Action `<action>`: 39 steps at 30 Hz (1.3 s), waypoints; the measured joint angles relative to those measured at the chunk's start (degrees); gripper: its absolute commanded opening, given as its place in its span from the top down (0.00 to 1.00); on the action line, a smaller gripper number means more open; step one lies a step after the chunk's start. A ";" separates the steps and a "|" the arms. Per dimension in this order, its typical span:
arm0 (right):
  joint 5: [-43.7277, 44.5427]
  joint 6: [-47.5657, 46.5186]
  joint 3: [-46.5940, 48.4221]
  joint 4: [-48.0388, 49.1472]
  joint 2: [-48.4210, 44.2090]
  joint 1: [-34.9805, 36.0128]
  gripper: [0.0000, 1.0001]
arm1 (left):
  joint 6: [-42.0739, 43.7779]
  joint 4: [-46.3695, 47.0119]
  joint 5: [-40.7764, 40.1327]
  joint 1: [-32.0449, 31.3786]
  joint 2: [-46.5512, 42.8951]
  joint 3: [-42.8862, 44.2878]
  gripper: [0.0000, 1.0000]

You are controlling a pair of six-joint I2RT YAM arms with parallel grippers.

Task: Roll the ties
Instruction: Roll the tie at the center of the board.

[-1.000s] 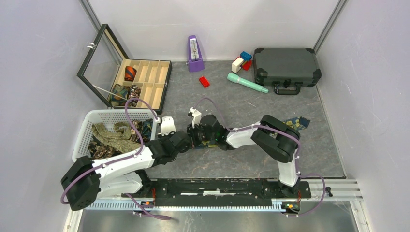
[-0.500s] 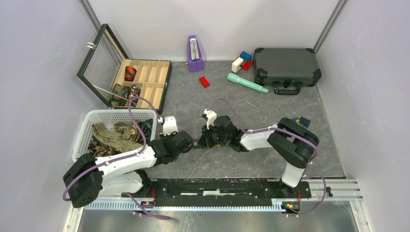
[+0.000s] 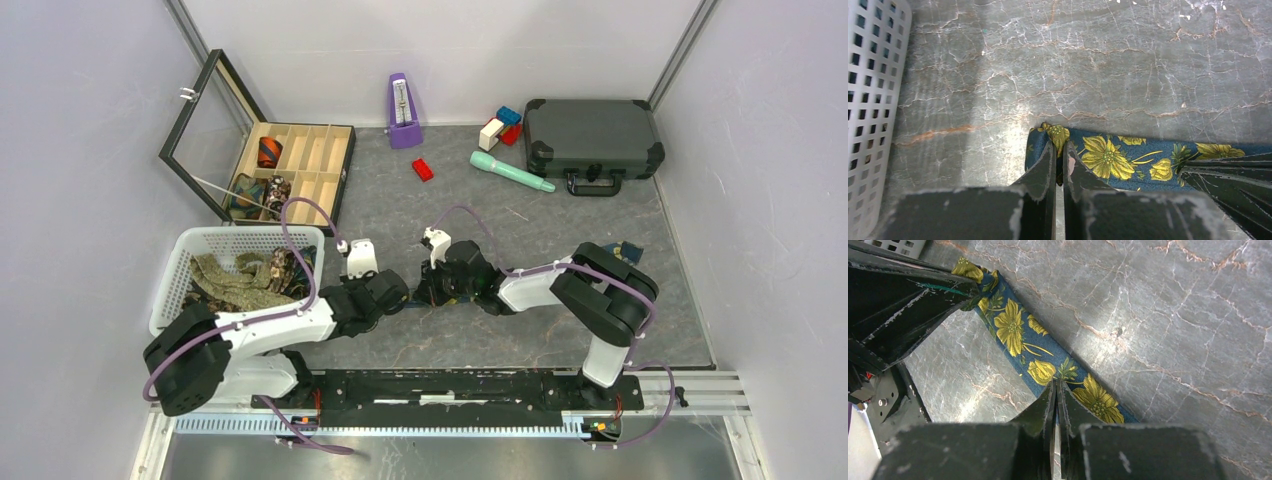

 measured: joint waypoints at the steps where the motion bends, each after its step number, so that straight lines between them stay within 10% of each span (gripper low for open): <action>1: -0.09 0.02 -0.20 0.26 0.15 0.00 0.93 | 0.02 0.55 0.11 -0.07 0.48 0.00 0.88; 8: -0.46 0.17 -1.05 1.55 0.28 0.00 0.93 | 0.00 3.74 1.84 -0.50 3.52 0.00 0.57; 17: -0.66 0.22 -1.14 2.12 0.57 -0.02 0.93 | -0.02 5.33 2.75 -1.79 3.98 0.00 0.51; 26: -1.38 0.20 -0.85 1.62 0.55 -0.07 0.92 | 0.00 10.03 3.61 -1.95 -1.42 -4.87 0.58; 39: -3.37 0.63 3.96 -1.27 0.13 0.11 0.89 | 0.02 15.37 4.15 -1.95 -8.17 -10.86 0.98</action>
